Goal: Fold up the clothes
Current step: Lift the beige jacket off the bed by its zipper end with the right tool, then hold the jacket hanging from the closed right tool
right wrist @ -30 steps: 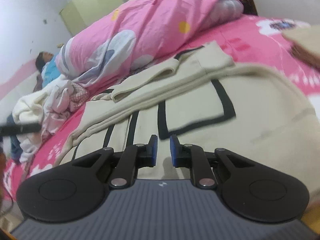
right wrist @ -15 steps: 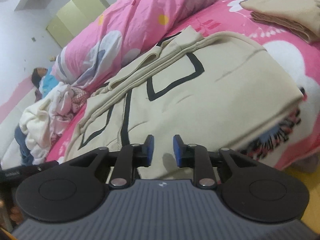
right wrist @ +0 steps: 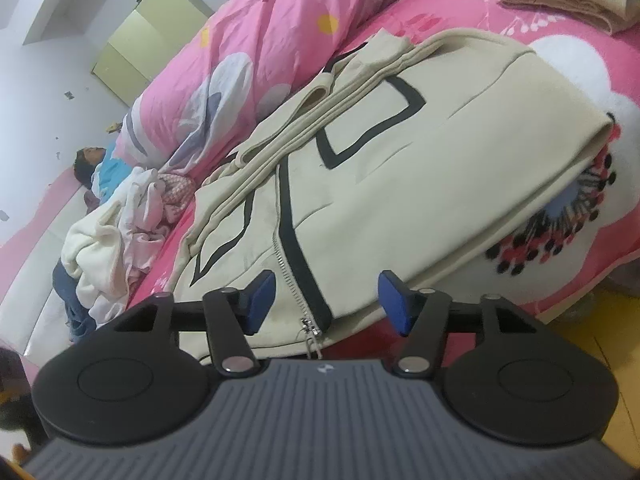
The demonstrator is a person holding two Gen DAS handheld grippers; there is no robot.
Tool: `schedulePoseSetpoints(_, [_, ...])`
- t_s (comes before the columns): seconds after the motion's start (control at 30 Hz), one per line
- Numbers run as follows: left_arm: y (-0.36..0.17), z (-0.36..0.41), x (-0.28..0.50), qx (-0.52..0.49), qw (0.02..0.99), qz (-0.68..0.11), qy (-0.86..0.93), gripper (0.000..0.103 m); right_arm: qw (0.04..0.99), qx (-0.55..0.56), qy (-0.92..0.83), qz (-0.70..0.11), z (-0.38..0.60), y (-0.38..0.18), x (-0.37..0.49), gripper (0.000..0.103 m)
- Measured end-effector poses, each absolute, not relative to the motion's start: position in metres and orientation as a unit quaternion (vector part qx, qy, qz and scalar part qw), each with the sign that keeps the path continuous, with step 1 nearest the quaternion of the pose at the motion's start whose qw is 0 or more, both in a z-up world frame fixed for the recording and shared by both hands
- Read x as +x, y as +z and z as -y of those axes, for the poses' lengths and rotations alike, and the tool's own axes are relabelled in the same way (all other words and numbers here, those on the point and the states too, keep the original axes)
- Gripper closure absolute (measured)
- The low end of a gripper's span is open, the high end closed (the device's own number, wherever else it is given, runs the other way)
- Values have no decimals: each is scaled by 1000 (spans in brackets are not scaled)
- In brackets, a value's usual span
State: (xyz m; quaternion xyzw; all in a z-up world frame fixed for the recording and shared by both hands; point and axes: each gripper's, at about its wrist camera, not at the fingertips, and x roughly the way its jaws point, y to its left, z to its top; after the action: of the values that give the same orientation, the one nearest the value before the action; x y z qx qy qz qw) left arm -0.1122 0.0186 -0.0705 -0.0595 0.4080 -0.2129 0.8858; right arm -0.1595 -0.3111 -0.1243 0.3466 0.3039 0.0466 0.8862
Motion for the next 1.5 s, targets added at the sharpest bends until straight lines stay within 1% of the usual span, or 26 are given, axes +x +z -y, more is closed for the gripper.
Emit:
schedulePoseSetpoints(0.17, [-77,-25,-133,-71,882,-408,-226,0,885,345,55,-308,304,-125,-161,40])
schedulePoseSetpoints(0.23, [-83,-27,-136,-75,877,-417,-227,0,883,352,58,-305,304,-128,-163,35])
schedulePoseSetpoints(0.3, [-88,-28,-135,-80,869,-430,-231,0,878,366,65,-302,305,-131,-165,33])
schedulePoseSetpoints(0.43, [-95,-35,-131,-120,854,-440,-249,0,855,415,87,-299,312,-143,-169,32])
schedulePoseSetpoints(0.57, [-97,-39,-126,-147,850,-442,-247,0,816,486,118,-292,319,-156,-173,32])
schedulePoseSetpoints(0.67, [-98,-43,-122,-165,845,-447,-243,3,794,520,134,-286,320,-162,-176,32])
schedulePoseSetpoints(0.73, [-99,-45,-119,-175,843,-447,-243,6,785,532,145,-281,320,-162,-177,32])
schedulePoseSetpoints(0.83, [-105,-47,-115,-188,836,-454,-243,18,775,546,167,-272,318,-158,-178,32])
schedulePoseSetpoints(0.9, [-110,-49,-111,-203,827,-464,-243,32,771,549,179,-268,315,-154,-179,32])
schedulePoseSetpoints(1.0, [-119,-54,-107,-234,812,-474,-245,44,767,552,190,-267,310,-149,-178,32])
schedulePoseSetpoints(1.07, [-122,-59,-105,-259,803,-476,-248,49,765,554,194,-267,307,-147,-178,32])
schedulePoseSetpoints(1.13, [-125,-63,-103,-282,793,-476,-254,49,761,557,195,-268,304,-146,-179,32])
schedulePoseSetpoints(1.23, [-125,-70,-102,-318,778,-471,-266,46,756,562,201,-268,301,-145,-179,32])
schedulePoseSetpoints(1.3, [-126,-75,-101,-343,768,-466,-276,37,755,563,203,-267,299,-144,-179,32])
schedulePoseSetpoints(1.37, [-129,-78,-99,-366,757,-464,-279,38,756,562,204,-266,298,-143,-179,32])
schedulePoseSetpoints(1.43, [-132,-78,-95,-376,750,-469,-277,48,755,563,207,-266,297,-142,-178,32])
schedulePoseSetpoints(1.5, [-133,-75,-93,-372,751,-471,-274,70,753,563,212,-266,295,-141,-178,33])
